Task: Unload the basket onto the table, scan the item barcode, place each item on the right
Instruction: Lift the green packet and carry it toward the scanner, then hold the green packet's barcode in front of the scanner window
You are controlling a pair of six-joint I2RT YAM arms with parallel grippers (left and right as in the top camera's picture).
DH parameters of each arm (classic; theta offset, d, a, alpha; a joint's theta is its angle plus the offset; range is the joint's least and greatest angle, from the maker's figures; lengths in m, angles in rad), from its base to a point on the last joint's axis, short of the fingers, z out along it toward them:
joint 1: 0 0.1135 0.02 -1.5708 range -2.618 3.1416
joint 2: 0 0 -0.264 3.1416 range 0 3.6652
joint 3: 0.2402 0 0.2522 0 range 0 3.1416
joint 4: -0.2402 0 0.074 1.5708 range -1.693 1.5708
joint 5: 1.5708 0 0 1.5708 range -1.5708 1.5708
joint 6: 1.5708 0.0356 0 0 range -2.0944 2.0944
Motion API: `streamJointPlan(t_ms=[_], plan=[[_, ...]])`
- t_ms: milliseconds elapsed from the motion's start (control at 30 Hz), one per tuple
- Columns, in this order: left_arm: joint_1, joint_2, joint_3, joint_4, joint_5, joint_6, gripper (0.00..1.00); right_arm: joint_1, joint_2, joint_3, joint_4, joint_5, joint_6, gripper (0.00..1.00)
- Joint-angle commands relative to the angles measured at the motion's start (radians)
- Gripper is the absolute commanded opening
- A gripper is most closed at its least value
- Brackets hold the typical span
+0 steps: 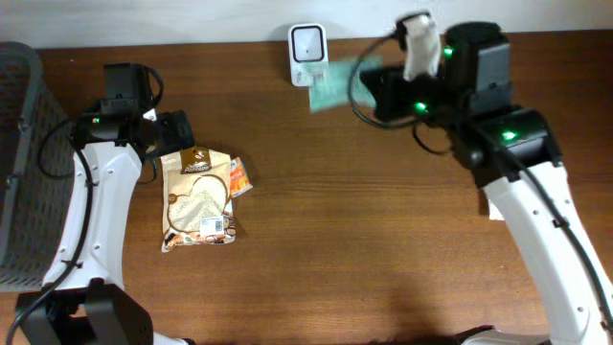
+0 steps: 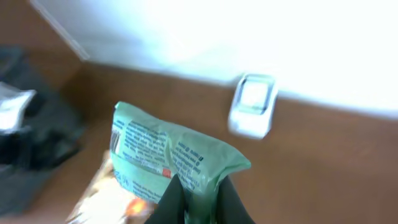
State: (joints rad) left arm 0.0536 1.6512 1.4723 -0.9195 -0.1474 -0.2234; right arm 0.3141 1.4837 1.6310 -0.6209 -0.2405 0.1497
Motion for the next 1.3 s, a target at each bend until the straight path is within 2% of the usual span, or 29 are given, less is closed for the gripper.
streamJointPlan(t_ms=[0,200,400,467,700,800,1067,1267], plan=[[0.002,-0.004,0.014,0.002,-0.007,0.019,0.99,0.092,0.051,0.025,0.111,0.418,-0.163,0.04],[0.002,-0.004,0.014,0.002,-0.007,0.019,0.99,0.158,0.189,0.025,0.274,0.6,-0.297,0.04],[0.002,-0.004,0.014,0.002,-0.007,0.019,0.99,0.171,0.286,0.024,0.368,0.671,-0.344,0.04],[0.002,-0.004,0.014,0.002,-0.007,0.019,0.99,0.171,0.326,0.024,0.455,0.671,-0.44,0.04],[0.002,-0.004,0.014,0.002,-0.007,0.019,0.99,0.171,0.489,0.024,0.719,0.671,-0.936,0.04],[0.002,-0.004,0.014,0.002,-0.007,0.019,0.99,0.171,0.547,0.024,0.813,0.671,-1.075,0.04],[0.002,-0.004,0.014,0.002,-0.007,0.019,0.99,0.171,0.658,0.024,1.041,0.665,-1.266,0.04],[0.002,-0.004,0.014,0.002,-0.007,0.019,0.99,0.168,0.73,0.024,1.173,0.607,-1.32,0.04]])
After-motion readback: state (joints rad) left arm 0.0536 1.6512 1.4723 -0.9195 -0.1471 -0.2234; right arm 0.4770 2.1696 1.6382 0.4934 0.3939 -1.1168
